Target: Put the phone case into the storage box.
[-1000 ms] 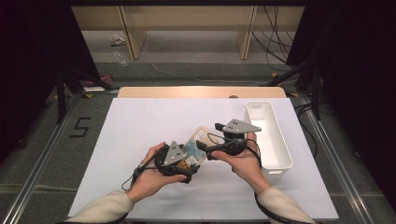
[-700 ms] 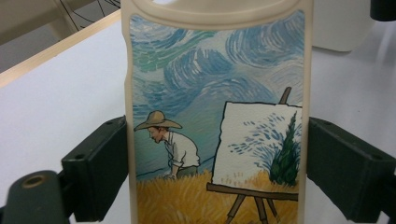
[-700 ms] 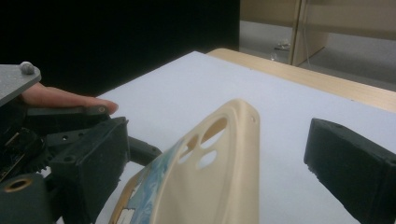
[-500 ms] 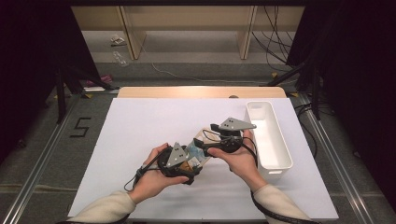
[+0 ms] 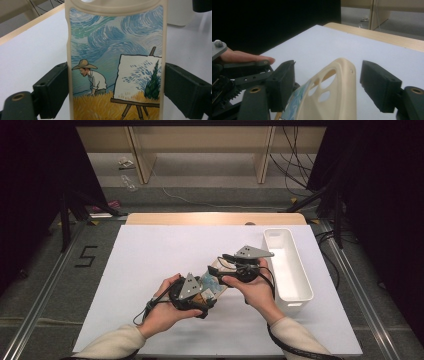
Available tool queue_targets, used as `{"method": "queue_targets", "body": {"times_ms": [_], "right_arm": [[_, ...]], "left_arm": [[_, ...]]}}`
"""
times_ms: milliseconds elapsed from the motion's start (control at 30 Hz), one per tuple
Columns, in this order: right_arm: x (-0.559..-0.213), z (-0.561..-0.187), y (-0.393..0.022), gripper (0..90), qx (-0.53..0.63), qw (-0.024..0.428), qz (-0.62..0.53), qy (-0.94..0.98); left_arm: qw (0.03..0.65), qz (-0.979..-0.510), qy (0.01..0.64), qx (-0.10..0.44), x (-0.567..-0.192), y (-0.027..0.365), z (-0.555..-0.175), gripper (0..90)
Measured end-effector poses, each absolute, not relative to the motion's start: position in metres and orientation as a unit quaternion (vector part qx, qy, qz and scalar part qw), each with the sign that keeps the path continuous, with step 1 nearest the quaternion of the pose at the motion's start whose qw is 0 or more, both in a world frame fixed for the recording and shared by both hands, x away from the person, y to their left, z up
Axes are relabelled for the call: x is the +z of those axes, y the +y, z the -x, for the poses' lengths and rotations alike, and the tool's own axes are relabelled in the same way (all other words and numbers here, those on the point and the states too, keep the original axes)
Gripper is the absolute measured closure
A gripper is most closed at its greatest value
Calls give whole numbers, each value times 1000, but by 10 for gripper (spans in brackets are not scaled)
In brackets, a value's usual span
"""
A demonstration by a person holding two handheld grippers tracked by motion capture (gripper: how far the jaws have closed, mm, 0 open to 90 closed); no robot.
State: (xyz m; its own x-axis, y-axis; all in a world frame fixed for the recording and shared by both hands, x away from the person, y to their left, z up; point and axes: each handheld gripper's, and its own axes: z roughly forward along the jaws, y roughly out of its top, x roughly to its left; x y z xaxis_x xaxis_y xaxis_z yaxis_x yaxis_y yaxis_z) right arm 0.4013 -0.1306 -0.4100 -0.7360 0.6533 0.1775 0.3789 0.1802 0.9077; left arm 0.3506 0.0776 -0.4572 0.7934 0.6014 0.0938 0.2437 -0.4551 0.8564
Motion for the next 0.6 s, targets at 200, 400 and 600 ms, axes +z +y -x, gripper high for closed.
{"method": "queue_targets", "body": {"times_ms": [200,400,600], "right_arm": [[-412,-402,-131,435,543,119,-345,757],[-413,-402,-131,541,544,112,-345,756],[-413,-403,-134,639,550,99,-355,749]], "left_arm": [[456,-830,254,197,-457,78,-351,115],[456,-830,254,197,-457,78,-351,115],[456,-830,254,196,-457,77,-350,115]]}}
